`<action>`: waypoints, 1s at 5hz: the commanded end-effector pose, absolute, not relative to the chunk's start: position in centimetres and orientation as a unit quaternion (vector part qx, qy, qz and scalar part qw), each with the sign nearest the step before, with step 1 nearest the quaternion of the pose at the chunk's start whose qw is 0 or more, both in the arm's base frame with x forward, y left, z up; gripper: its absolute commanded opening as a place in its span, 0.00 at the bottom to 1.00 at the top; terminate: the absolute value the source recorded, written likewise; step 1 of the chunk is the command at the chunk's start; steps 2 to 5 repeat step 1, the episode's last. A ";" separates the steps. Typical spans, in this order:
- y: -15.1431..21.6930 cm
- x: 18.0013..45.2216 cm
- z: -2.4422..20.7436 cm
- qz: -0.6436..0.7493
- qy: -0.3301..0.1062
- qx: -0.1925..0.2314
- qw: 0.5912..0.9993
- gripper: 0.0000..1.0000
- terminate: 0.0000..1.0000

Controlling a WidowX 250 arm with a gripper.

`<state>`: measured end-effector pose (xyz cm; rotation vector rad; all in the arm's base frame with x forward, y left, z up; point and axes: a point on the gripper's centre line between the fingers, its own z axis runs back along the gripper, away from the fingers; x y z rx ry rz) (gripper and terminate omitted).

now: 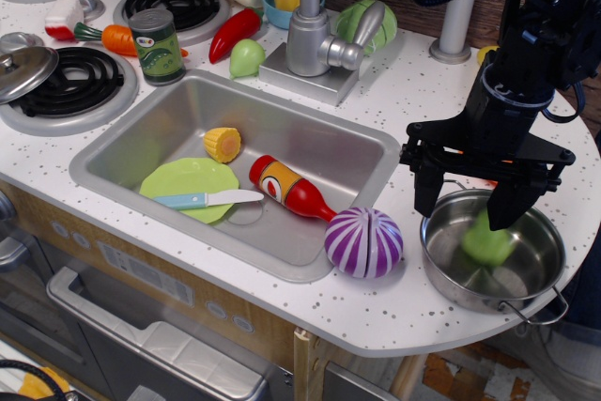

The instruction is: Put broccoli in pot or pan

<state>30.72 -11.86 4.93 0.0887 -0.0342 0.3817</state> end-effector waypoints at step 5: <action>-12.1 31.2 7.5 0.200 -0.052 0.020 0.978 1.00 1.00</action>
